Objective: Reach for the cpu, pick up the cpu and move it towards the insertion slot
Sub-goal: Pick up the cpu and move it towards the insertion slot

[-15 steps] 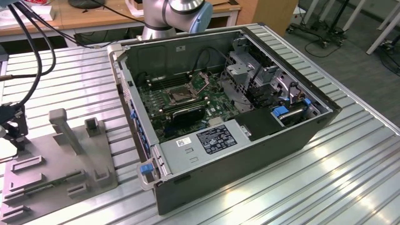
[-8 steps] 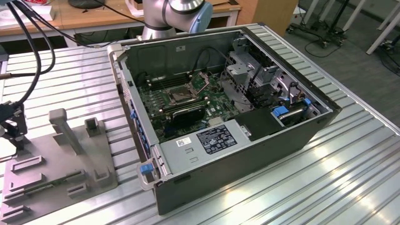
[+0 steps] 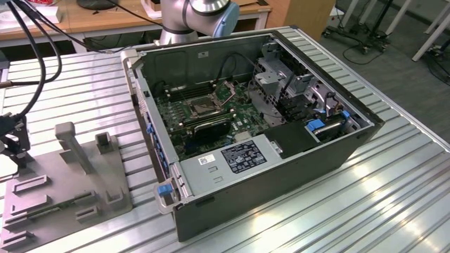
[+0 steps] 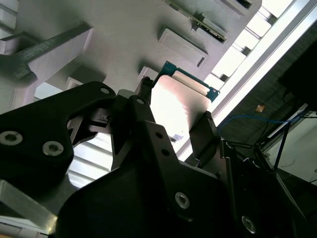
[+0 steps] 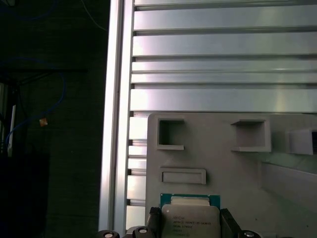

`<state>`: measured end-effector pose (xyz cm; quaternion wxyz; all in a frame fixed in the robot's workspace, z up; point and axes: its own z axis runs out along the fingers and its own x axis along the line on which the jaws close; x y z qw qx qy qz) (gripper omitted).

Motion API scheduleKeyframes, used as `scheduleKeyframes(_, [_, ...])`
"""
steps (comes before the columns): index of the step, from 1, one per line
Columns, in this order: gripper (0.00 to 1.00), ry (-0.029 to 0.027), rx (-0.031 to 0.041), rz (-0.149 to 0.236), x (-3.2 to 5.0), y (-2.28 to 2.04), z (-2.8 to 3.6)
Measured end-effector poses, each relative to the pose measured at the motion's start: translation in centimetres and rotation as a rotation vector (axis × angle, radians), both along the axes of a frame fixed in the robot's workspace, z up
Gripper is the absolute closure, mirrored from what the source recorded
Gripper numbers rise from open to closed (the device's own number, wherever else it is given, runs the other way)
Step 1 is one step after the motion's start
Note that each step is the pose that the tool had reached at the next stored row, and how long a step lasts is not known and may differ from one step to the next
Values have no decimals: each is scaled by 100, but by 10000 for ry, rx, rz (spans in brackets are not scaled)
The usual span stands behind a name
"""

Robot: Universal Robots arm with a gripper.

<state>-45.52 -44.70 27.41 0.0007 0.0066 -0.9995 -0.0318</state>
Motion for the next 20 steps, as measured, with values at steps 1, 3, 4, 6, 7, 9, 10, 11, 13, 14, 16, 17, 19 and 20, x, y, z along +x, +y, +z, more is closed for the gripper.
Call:
scheduleKeyframes(1, [45, 0, -1, 0, 0, 0, 2])
scheduleKeyframes(3, [45, -1, 0, 0, 0, 0, 5])
scheduleKeyframes(4, [45, -2, 1, 0, 0, 0, 6])
scheduleKeyframes(6, [45, 0, 0, 0, 0, 0, 9])
scheduleKeyframes(7, [45, -1, 0, 0, 0, 0, 9])
scheduleKeyframes(9, [45, -1, 0, 0, 0, 0, 30])
scheduleKeyframes(10, [45, -1, 0, 0, 0, 0, 48])
scheduleKeyframes(11, [45, 0, 0, 0, 0, 0, 49])
scheduleKeyframes(13, [45, 0, 0, 0, 0, 0, 53])
scheduleKeyframes(14, [45, 1, -1, 0, 0, 0, 56])
scheduleKeyframes(16, [45, 0, 0, 0, 0, 0, 60])
scheduleKeyframes(17, [45, 1, -1, 0, 0, 0, 64])
scheduleKeyframes(19, [45, 0, -1, 0, 0, 0, 71])
scheduleKeyframes(20, [45, 0, 0, 0, 0, 0, 74])
